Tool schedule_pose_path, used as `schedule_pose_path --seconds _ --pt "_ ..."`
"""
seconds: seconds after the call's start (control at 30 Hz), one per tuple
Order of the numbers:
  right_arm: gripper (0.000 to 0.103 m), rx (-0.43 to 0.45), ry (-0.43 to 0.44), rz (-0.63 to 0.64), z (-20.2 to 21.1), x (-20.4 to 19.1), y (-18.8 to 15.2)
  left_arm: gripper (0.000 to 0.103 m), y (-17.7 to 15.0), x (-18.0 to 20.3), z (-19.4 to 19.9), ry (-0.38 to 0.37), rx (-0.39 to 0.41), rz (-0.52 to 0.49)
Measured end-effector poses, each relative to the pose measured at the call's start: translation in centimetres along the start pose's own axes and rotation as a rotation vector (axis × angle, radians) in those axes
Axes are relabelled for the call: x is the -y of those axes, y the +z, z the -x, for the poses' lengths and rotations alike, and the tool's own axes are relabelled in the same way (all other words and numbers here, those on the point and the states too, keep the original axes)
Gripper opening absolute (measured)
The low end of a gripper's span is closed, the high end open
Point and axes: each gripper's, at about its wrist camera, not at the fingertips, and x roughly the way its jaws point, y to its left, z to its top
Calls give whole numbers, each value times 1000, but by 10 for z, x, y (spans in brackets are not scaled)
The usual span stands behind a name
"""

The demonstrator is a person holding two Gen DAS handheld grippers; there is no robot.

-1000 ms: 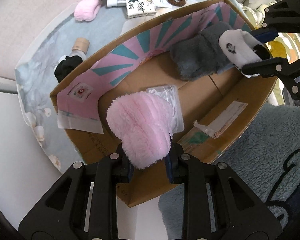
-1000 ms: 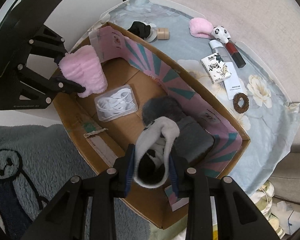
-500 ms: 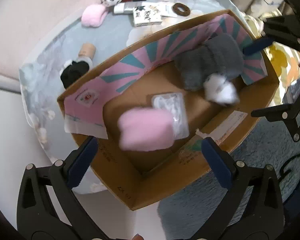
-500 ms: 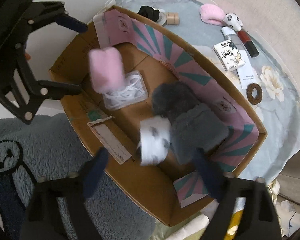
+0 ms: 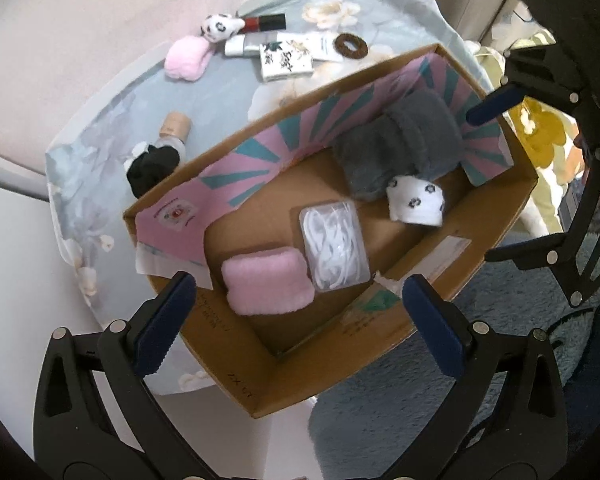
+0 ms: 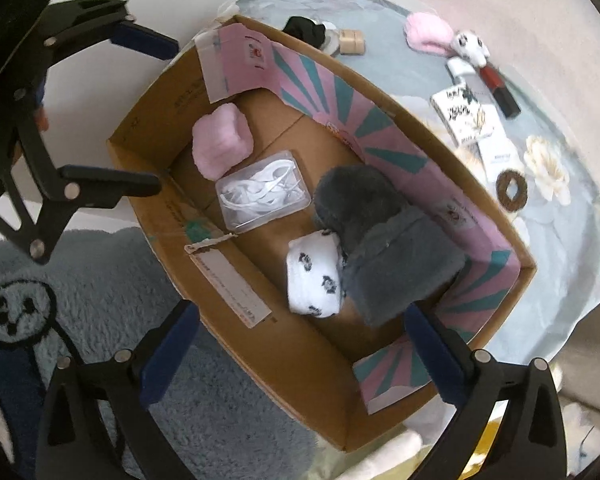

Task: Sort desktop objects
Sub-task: 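Grasp black hair tie with left gripper while right grasps white tube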

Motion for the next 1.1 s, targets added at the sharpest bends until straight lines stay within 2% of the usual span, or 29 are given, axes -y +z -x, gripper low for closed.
schedule_pose_path --seconds 0.2,0.33,0.47,0.57,0.67,0.87,1.1 --pt "103 16 -20 -29 25 8 2 103 -2 -10 7 -12 22 64" --pt "103 54 5 -76 36 18 2 103 -4 -18 10 -40 27 98" --pt "103 48 17 -79 35 17 6 103 -4 -25 13 -44 26 106" --pt "102 40 5 -63 35 13 10 103 -3 -31 18 -55 37 123" --pt "102 60 -46 -59 47 18 18 103 1 -41 24 -61 45 141" --pt "102 150 -160 -118 88 52 32 103 13 -89 51 -6 111 209" --pt "102 190 -209 -173 86 95 54 101 25 -156 41 15 138 327"
